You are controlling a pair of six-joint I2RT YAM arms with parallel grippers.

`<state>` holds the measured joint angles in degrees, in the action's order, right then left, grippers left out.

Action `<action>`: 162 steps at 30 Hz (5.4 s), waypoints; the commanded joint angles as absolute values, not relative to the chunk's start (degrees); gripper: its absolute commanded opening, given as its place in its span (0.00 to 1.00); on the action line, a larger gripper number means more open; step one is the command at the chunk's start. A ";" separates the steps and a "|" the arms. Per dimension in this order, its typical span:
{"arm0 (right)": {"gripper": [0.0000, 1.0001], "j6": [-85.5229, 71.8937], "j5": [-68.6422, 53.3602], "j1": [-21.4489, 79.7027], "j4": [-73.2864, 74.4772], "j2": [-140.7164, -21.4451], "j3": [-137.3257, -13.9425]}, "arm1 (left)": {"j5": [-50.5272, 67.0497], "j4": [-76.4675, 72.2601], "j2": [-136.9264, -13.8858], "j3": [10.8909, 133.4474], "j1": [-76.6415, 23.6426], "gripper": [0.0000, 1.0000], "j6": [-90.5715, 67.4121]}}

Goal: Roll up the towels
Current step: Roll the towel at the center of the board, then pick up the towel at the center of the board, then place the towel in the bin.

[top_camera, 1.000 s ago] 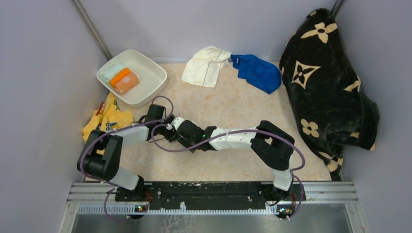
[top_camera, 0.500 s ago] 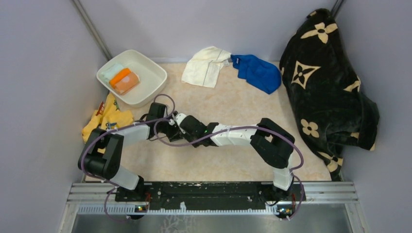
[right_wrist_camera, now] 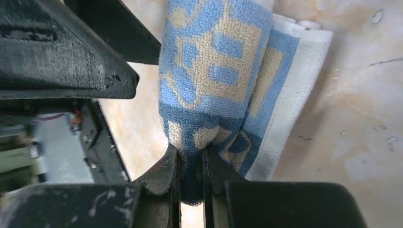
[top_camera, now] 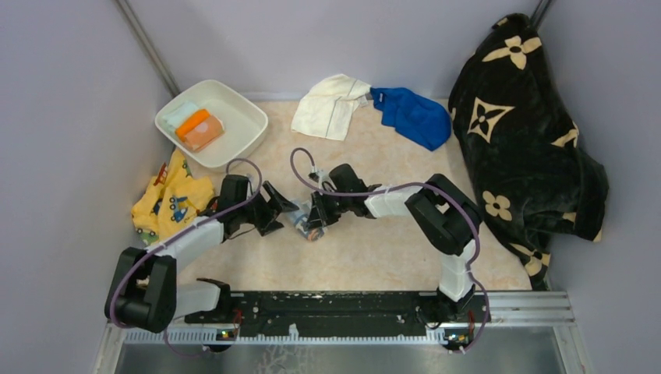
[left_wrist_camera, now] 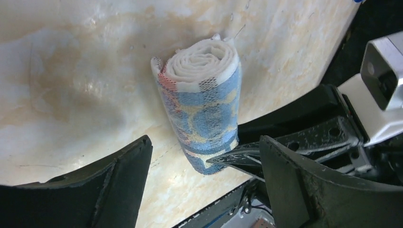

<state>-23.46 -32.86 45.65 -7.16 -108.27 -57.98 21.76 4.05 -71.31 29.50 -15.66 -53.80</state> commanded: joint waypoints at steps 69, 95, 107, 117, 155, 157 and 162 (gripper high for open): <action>0.68 -11.68 -20.90 39.34 26.99 -83.70 -56.83 | 9.85 54.11 -122.58 120.94 0.06 0.00 32.98; 0.67 -11.61 -19.78 39.29 29.65 -92.67 -64.39 | 13.73 53.61 -136.31 122.70 9.71 0.00 39.44; 0.66 -11.34 -20.23 39.33 29.60 -96.86 -66.53 | -7.38 38.86 -137.23 117.41 9.67 0.00 47.93; 0.66 -11.29 -20.49 39.29 30.22 -98.46 -68.53 | -7.43 34.71 -137.08 117.08 9.23 0.33 47.09; 0.69 -8.97 -7.84 34.94 28.69 -87.28 -67.47 | -4.37 29.94 -110.73 105.87 6.61 1.00 30.33; 0.69 -9.69 -6.01 32.76 27.57 -87.02 -68.01 | -4.31 29.94 -107.79 105.48 4.82 1.00 23.61; 0.72 -12.82 -0.34 28.88 23.26 -82.67 -64.98 | -1.22 28.47 -102.76 99.60 -3.44 1.00 10.23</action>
<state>-10.79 -6.55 31.16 28.86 -89.25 -64.64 -3.36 31.46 -105.91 104.62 3.22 23.40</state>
